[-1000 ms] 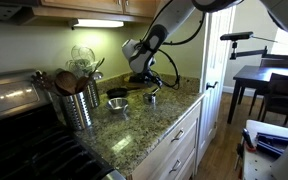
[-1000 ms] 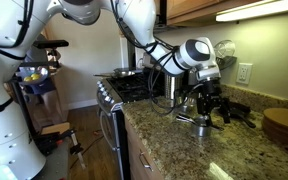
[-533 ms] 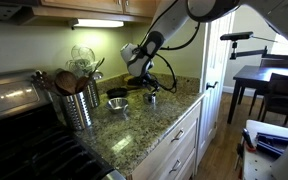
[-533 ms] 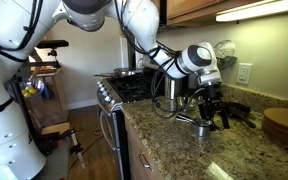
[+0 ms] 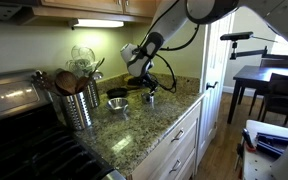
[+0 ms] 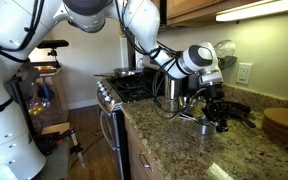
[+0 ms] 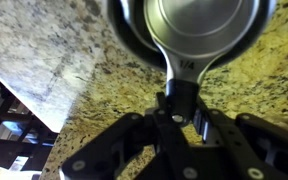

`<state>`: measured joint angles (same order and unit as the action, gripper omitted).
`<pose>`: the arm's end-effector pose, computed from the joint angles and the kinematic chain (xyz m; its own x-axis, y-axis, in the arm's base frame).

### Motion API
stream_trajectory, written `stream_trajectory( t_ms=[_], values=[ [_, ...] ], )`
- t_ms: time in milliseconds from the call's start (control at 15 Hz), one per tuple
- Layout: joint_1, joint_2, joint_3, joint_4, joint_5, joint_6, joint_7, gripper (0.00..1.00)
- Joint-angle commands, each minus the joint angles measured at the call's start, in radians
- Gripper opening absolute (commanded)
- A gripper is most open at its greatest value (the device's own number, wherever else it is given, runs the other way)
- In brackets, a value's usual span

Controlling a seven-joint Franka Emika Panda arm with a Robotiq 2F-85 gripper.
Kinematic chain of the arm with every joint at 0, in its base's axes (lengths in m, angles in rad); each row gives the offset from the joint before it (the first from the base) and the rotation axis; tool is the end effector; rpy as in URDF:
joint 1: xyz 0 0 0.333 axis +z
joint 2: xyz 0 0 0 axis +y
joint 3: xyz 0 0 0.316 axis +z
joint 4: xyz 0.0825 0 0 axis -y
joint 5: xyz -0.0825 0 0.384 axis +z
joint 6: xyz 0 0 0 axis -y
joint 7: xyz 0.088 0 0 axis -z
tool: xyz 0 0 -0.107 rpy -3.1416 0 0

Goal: Unstack the measuring cups

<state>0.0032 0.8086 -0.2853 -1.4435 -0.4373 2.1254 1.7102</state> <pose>0.6927 -0.1814 0.2208 -0.0425 -0.8451 0.5329 -0.9859 0.1218 0.1144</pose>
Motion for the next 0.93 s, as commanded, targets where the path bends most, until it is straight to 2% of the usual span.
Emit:
stream_trajectory(
  t_ms=[0,267,400,533,867],
  values=[
    [0.0,0.006,-0.012,0.017,0.017,-0.01,-0.014,0.1],
    [0.005,-0.009,-0.02,0.009,0.009,-0.016,-0.014,0.09],
    [0.007,-0.018,-0.027,0.006,0.005,-0.019,-0.013,0.02],
    [0.009,-0.028,-0.033,0.0,0.001,-0.021,-0.012,0.06],
    [0.013,-0.06,-0.051,-0.028,-0.009,-0.023,-0.005,0.06]
  ],
)
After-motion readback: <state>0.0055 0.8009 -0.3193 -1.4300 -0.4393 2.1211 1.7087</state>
